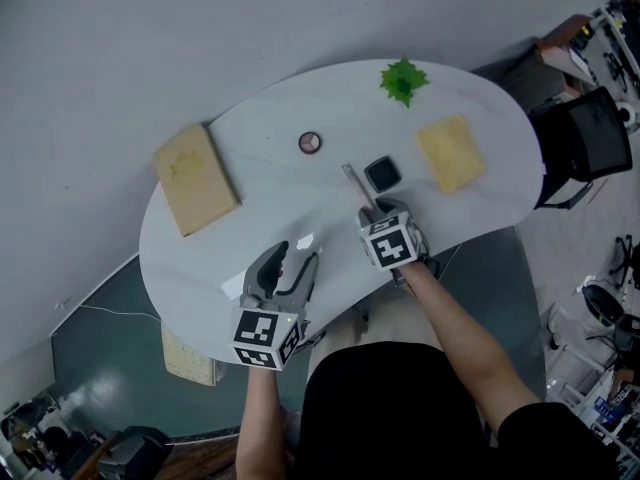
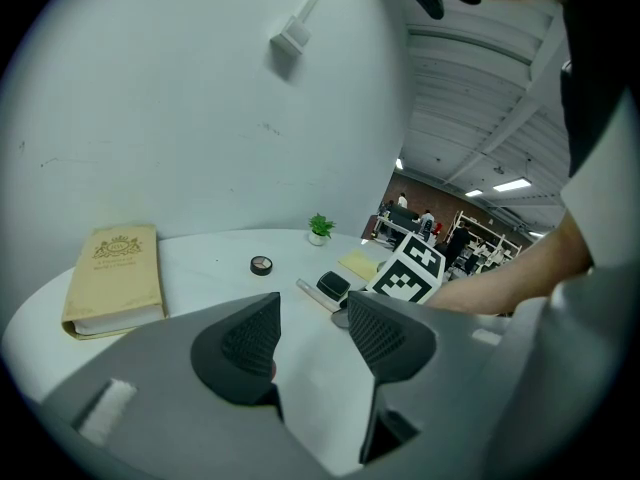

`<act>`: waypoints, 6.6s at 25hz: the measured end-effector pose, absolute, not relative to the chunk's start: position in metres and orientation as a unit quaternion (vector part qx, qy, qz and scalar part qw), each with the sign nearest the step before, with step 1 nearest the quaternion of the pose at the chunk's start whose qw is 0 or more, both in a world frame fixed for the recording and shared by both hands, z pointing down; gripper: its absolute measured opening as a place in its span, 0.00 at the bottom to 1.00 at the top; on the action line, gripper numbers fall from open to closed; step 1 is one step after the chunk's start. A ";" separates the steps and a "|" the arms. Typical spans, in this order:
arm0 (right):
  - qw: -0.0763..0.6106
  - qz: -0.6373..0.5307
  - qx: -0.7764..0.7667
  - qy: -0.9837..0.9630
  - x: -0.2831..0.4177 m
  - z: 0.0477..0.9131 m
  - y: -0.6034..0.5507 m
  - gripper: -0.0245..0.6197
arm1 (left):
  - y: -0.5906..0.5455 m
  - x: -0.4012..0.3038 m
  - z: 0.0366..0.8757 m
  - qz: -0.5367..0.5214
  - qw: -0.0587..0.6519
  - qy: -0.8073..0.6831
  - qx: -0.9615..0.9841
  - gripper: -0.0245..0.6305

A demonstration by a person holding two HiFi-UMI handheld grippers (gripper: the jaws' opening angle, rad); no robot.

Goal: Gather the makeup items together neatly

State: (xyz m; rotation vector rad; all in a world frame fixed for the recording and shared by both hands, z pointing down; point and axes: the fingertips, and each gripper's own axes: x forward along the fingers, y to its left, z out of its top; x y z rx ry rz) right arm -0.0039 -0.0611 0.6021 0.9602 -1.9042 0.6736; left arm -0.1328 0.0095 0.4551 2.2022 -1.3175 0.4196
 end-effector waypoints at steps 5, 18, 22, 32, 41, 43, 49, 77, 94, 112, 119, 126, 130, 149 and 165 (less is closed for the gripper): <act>0.422 0.271 0.392 -0.772 -0.004 0.587 -0.061 0.27 | 0.003 -0.133 0.459 0.153 0.269 -0.487 0.817 0.36; 0.376 0.250 0.398 -0.799 0.009 0.527 -0.066 0.27 | -0.042 -0.127 0.474 0.149 0.260 -0.489 0.819 0.36; 0.361 0.248 0.398 -0.806 0.011 0.508 -0.072 0.27 | -0.061 -0.121 0.477 0.163 0.241 -0.475 0.831 0.38; 0.336 0.258 0.398 -0.814 0.012 0.483 -0.081 0.27 | -0.111 -0.117 0.494 0.177 0.222 -0.480 0.830 0.44; 0.337 0.267 0.401 -0.809 0.020 0.481 -0.086 0.27 | -0.148 -0.124 0.524 0.197 0.214 -0.492 0.820 0.45; 0.341 0.269 0.400 -0.807 0.021 0.482 -0.086 0.27 | -0.154 -0.124 0.531 0.204 0.212 -0.493 0.818 0.45; 0.350 0.273 0.401 -0.801 0.026 0.487 -0.086 0.27 | -0.166 -0.126 0.557 0.217 0.227 -0.497 0.809 0.45; 0.356 0.284 0.407 -0.792 0.031 0.491 -0.085 0.27 | -0.204 -0.124 0.586 0.273 0.207 -0.498 0.797 0.38; 0.359 0.278 0.412 -0.790 0.041 0.490 -0.078 0.27 | -0.196 -0.121 0.584 0.288 0.194 -0.494 0.797 0.35; 0.342 0.273 0.415 -0.798 0.031 0.483 -0.056 0.27 | -0.136 -0.114 0.559 0.279 0.194 -0.486 0.806 0.35; 0.341 0.271 0.412 -0.800 0.027 0.482 -0.045 0.27 | -0.114 -0.105 0.563 0.280 0.196 -0.476 0.810 0.35; 0.343 0.270 0.411 -0.800 0.028 0.483 -0.037 0.27 | -0.101 -0.094 0.568 0.278 0.198 -0.468 0.815 0.35; 0.342 0.271 0.411 -0.800 0.028 0.484 -0.034 0.27 | -0.095 -0.084 0.573 0.279 0.196 -0.459 0.820 0.35; 0.340 0.276 0.415 -0.798 0.037 0.486 -0.022 0.27 | -0.072 -0.055 0.598 0.303 0.188 -0.431 0.829 0.35; 0.338 0.275 0.418 -0.797 0.041 0.483 -0.015 0.27 | -0.072 -0.056 0.600 0.294 0.183 -0.442 0.827 0.37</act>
